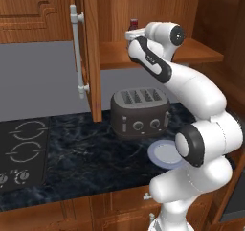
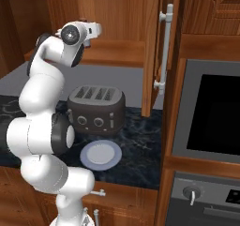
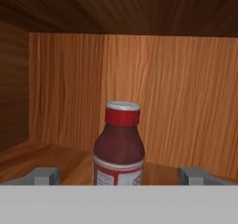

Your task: Move the hot dog bun to the plate on the dining table and place the condiment next to that plate. Then navigate to the fridge and take the sausage and place it on the plate as well.

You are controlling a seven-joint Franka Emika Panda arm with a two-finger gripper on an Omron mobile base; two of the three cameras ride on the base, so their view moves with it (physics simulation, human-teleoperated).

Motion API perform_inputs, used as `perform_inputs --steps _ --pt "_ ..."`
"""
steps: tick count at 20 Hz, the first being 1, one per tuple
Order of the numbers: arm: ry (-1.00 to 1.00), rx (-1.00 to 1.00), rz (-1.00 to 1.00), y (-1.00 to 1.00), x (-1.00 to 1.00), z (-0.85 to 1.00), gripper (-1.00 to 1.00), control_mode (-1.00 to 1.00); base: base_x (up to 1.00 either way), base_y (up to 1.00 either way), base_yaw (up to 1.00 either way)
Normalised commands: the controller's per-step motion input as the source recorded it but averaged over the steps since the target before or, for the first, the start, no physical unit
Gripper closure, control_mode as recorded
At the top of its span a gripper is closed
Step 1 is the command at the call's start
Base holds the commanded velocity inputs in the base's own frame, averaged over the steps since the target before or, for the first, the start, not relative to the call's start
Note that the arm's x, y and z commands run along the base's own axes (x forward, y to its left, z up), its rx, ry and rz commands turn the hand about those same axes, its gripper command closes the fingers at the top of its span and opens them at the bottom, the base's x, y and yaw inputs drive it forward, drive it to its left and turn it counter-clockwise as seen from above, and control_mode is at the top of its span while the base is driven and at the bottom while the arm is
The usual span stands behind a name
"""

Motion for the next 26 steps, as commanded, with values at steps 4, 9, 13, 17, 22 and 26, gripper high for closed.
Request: perform_inputs --steps 4,9,13,17,22,26 --pt "0.00 0.00 0.00 0.02 0.33 -0.03 -1.00 -1.00 0.00 0.00 0.00" --pt "0.00 0.00 0.00 0.07 0.31 -0.09 -1.00 -1.00 0.00 0.00 0.00" --pt "0.00 0.00 0.00 0.12 0.27 -0.12 -1.00 -1.00 0.00 0.00 0.00" --pt "0.01 0.00 0.00 0.10 0.22 -0.10 1.00 -1.00 0.00 0.00 0.00" --pt "0.03 0.00 0.00 0.00 0.10 -0.04 1.00 -1.00 0.00 0.00 0.00" --pt "0.03 0.00 0.00 0.00 0.01 -0.01 1.00 -1.00 0.00 0.00 0.00"
